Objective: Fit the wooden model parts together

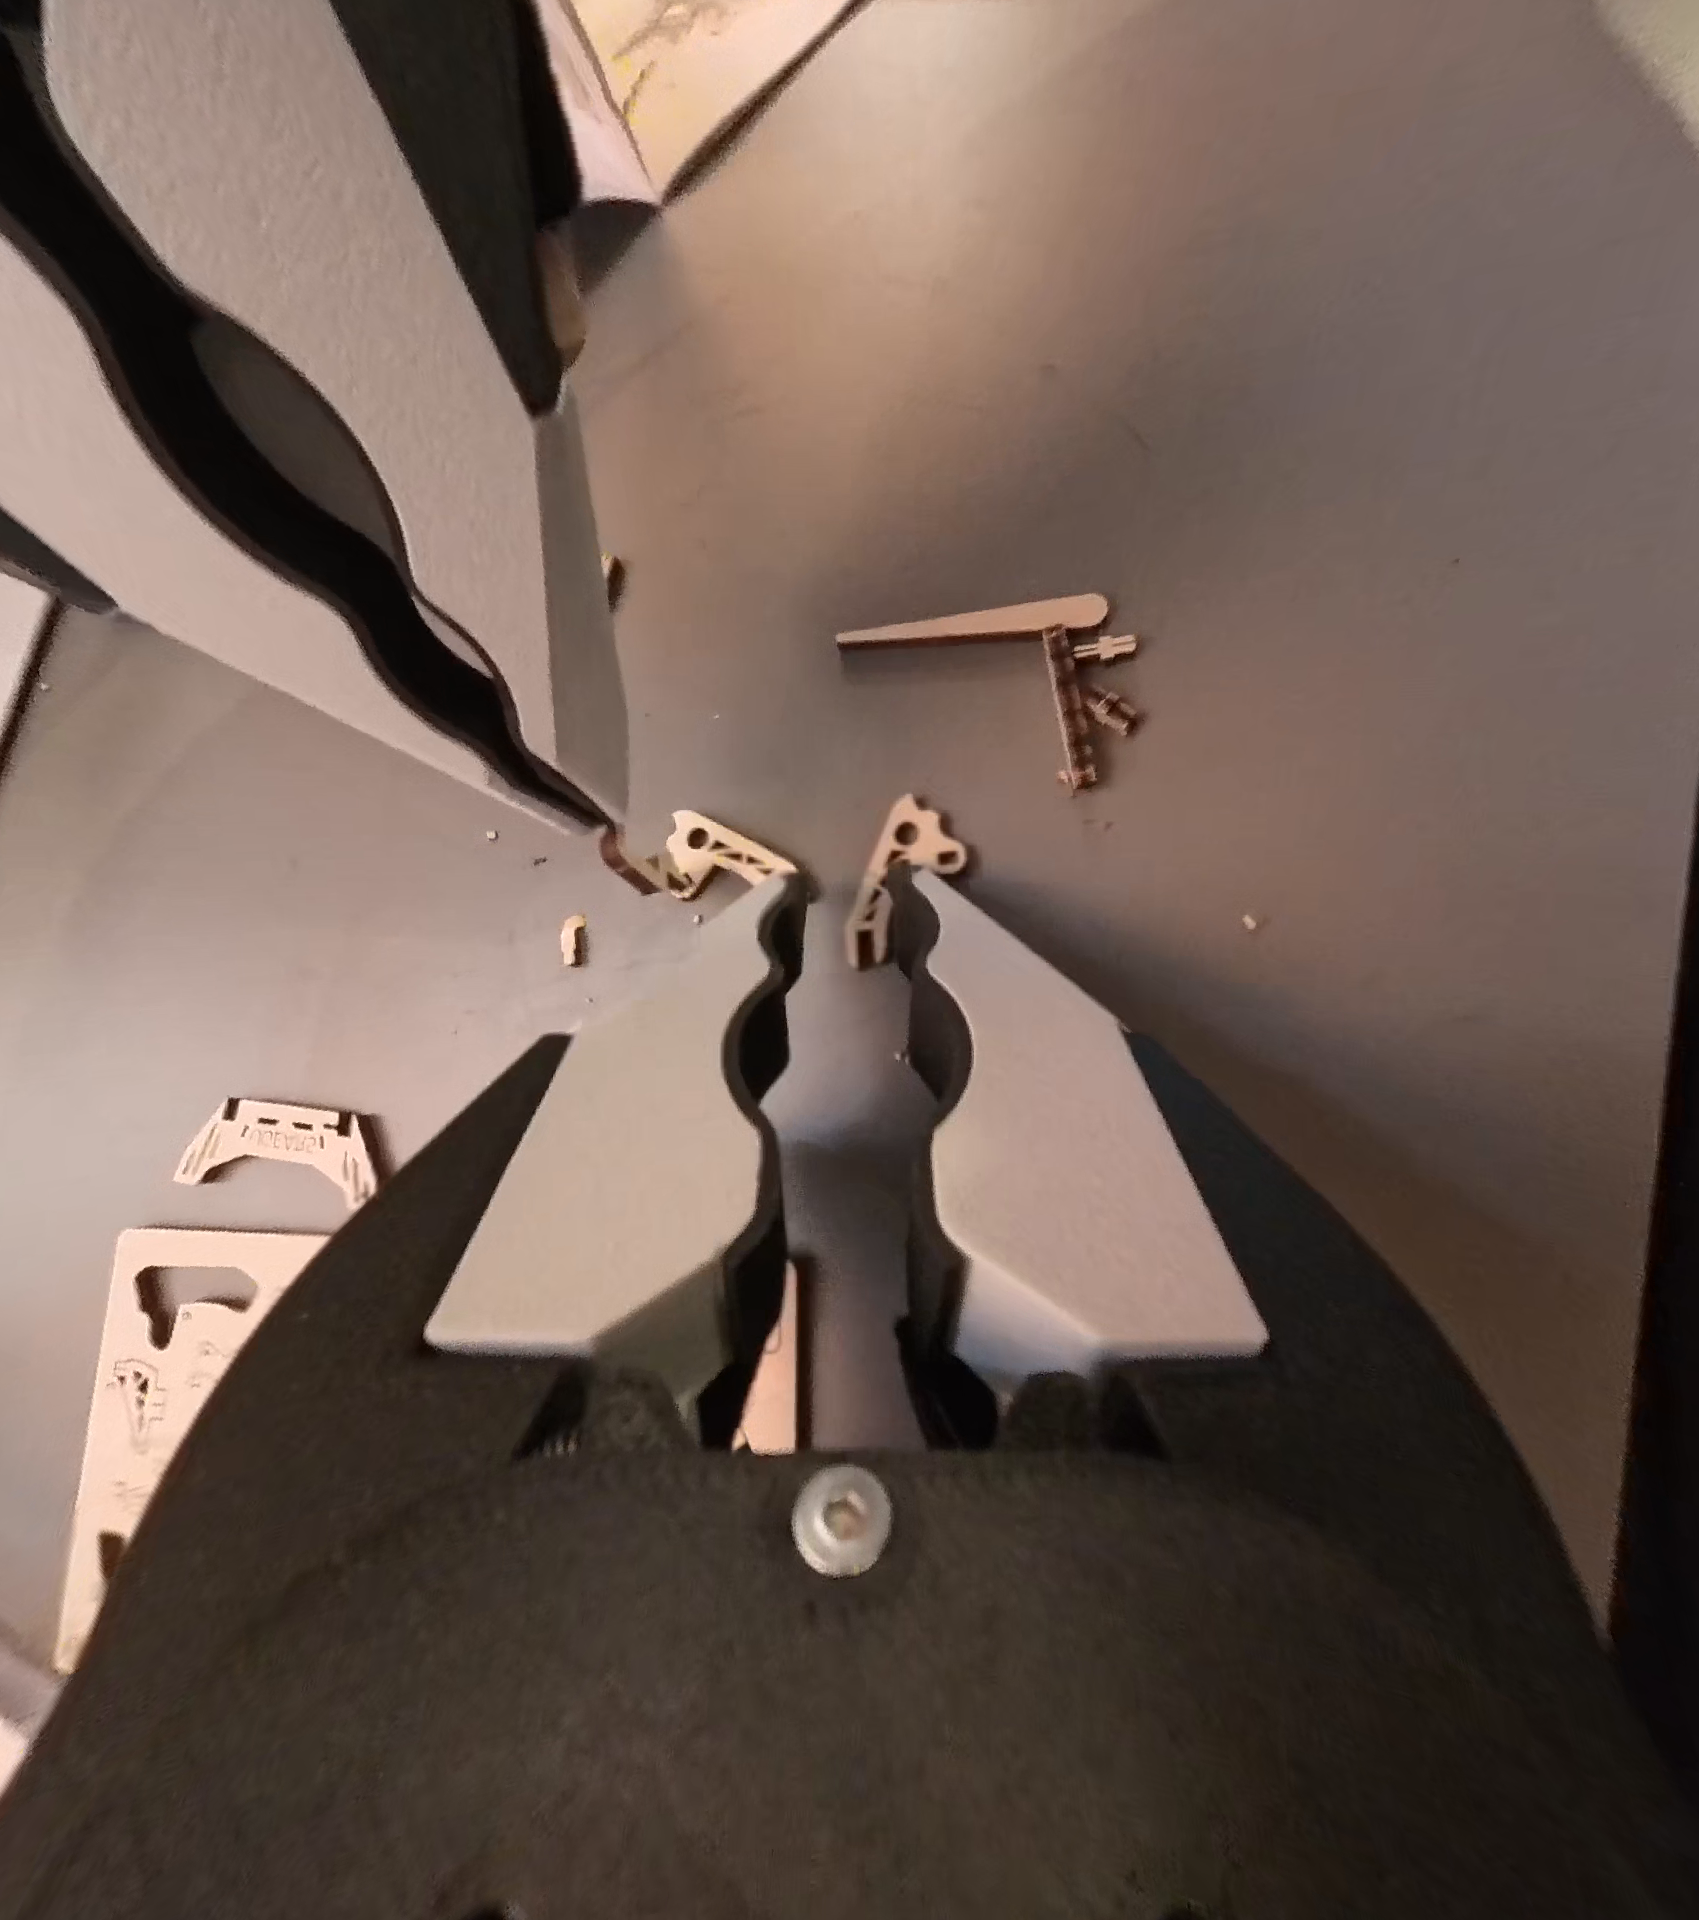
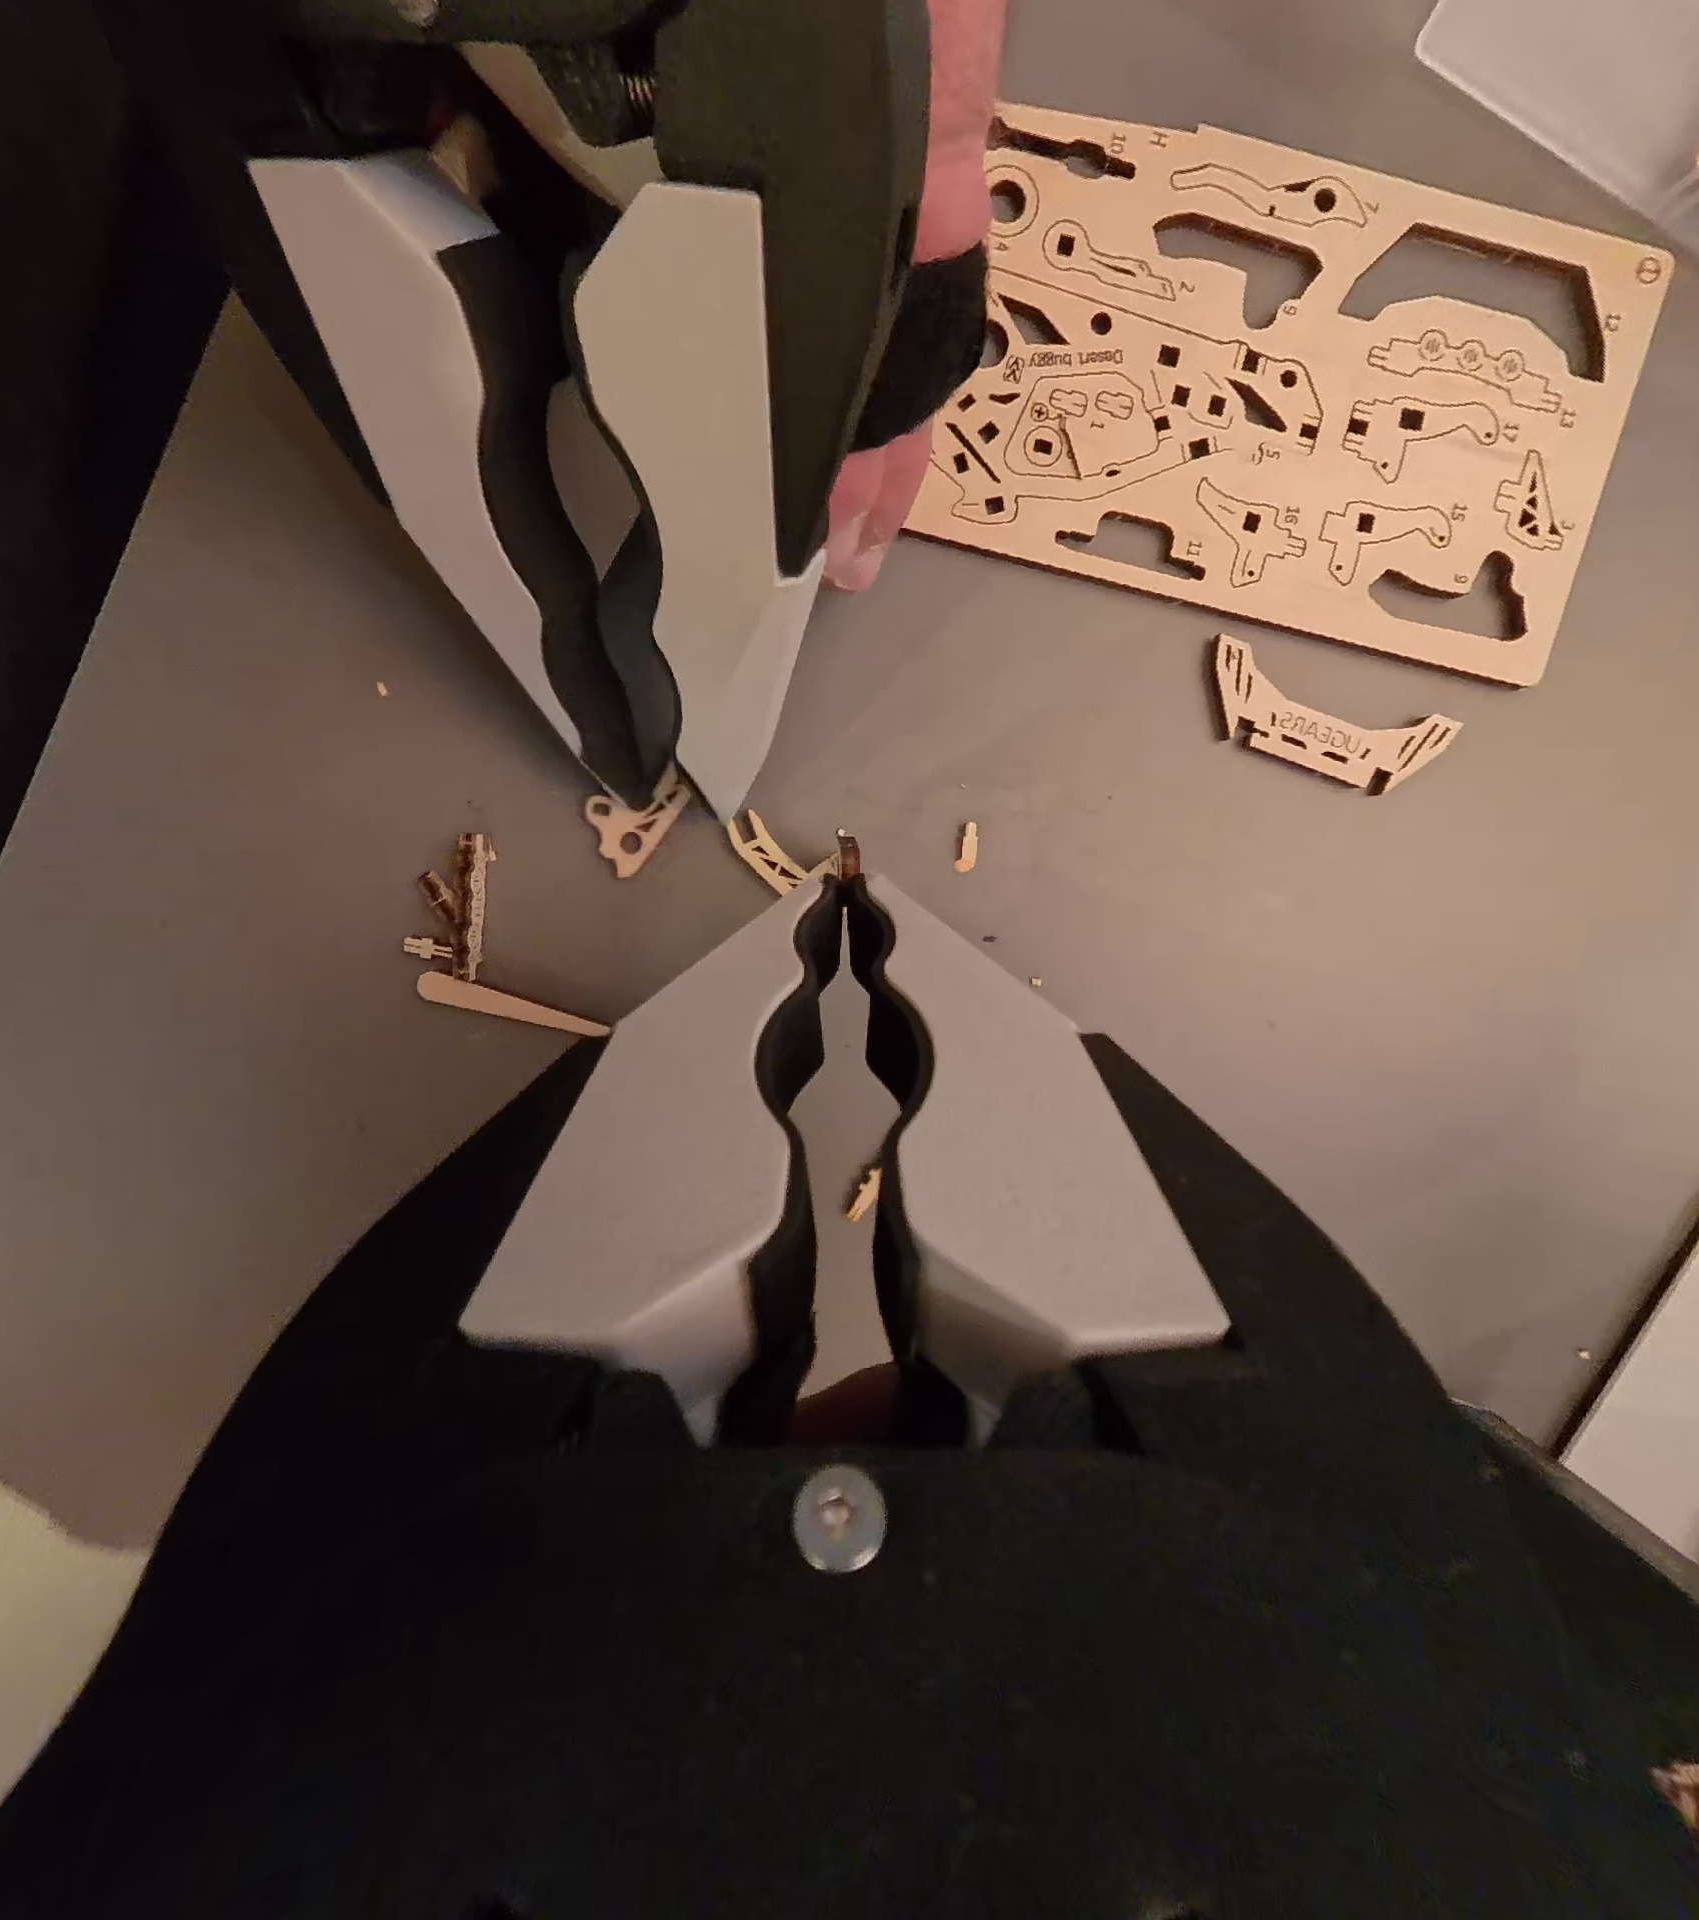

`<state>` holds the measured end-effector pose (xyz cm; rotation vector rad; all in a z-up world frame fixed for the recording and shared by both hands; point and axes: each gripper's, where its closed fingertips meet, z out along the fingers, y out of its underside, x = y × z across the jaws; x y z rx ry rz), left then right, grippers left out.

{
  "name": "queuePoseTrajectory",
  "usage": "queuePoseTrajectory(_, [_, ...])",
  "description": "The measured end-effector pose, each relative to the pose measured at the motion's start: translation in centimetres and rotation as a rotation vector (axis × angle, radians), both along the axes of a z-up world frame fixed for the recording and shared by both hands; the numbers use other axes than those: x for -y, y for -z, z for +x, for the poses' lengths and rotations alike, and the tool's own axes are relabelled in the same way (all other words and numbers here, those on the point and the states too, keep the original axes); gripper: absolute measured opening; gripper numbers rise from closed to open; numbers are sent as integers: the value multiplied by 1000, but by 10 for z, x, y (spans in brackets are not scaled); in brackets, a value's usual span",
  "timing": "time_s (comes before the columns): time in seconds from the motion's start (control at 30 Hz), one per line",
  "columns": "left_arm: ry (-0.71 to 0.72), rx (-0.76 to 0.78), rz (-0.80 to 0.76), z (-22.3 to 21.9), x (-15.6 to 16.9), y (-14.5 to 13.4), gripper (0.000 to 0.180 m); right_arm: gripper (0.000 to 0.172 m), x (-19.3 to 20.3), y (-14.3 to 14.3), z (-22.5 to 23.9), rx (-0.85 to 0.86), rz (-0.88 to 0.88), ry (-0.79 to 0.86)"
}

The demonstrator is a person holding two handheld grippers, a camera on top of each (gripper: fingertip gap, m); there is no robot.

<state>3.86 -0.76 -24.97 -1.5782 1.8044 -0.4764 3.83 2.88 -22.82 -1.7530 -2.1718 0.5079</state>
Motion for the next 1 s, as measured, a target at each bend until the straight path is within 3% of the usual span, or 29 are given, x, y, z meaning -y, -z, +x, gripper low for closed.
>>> queuePoseTrajectory(0.3, [-12, -3, 8, 11, 3, 0, 18, 0, 1, 2, 2, 43, 26, -79])
queuePoseTrajectory(0.77, [-16, -27, -17, 6, 4, 1, 11, 0, 2, 2, -2, 274, 78, -315])
queuePoseTrajectory(1.0, [-13, -11, 44, 13, 5, -2, 28, 0, 2, 2, -3, 252, -17, -226])
